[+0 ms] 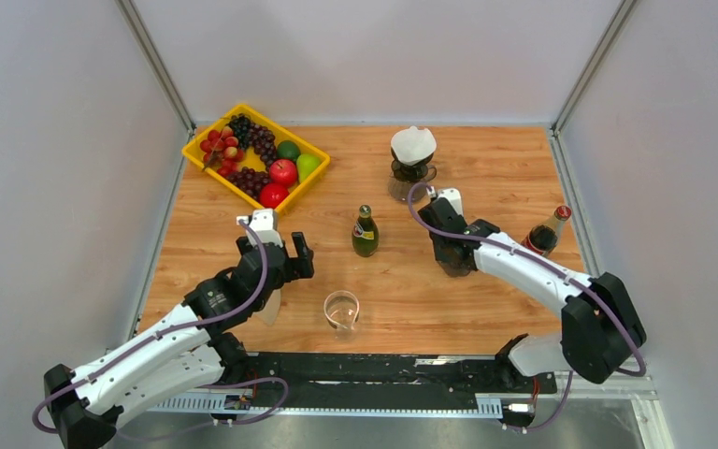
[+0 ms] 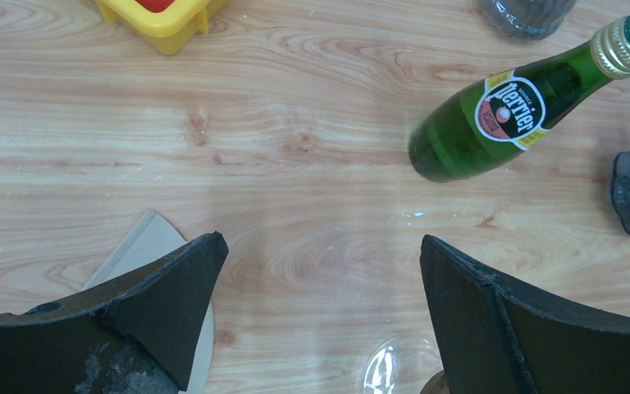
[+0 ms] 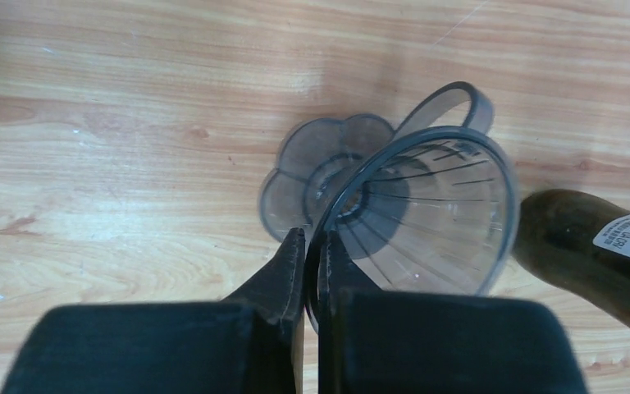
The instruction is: Place the coffee filter in the dripper
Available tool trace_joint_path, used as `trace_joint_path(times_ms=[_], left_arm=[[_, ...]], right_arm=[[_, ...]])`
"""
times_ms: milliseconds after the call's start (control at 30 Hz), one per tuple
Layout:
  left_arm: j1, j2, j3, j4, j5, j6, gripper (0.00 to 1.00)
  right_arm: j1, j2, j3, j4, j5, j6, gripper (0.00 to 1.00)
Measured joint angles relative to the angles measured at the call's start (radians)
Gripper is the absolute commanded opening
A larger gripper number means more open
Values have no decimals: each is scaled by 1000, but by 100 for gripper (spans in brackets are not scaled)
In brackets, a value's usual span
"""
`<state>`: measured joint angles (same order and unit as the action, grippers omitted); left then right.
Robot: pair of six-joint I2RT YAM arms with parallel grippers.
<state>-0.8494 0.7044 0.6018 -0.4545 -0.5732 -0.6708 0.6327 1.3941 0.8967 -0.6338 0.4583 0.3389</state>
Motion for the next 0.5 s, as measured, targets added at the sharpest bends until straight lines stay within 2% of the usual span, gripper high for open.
trace_joint_path(times_ms=[267,367,500], left_arm=[[35,-9,-18,2,-8,-23,100],[76,-10,-24,6,10,-25,100],[156,-10,-26,25,62,-35,100]], right_arm=[[49,-167,43,-26,-31,-70,0],[129,-231,104,-43,-30,-128,0],[303,-288,196,-42,-51,-249,0]])
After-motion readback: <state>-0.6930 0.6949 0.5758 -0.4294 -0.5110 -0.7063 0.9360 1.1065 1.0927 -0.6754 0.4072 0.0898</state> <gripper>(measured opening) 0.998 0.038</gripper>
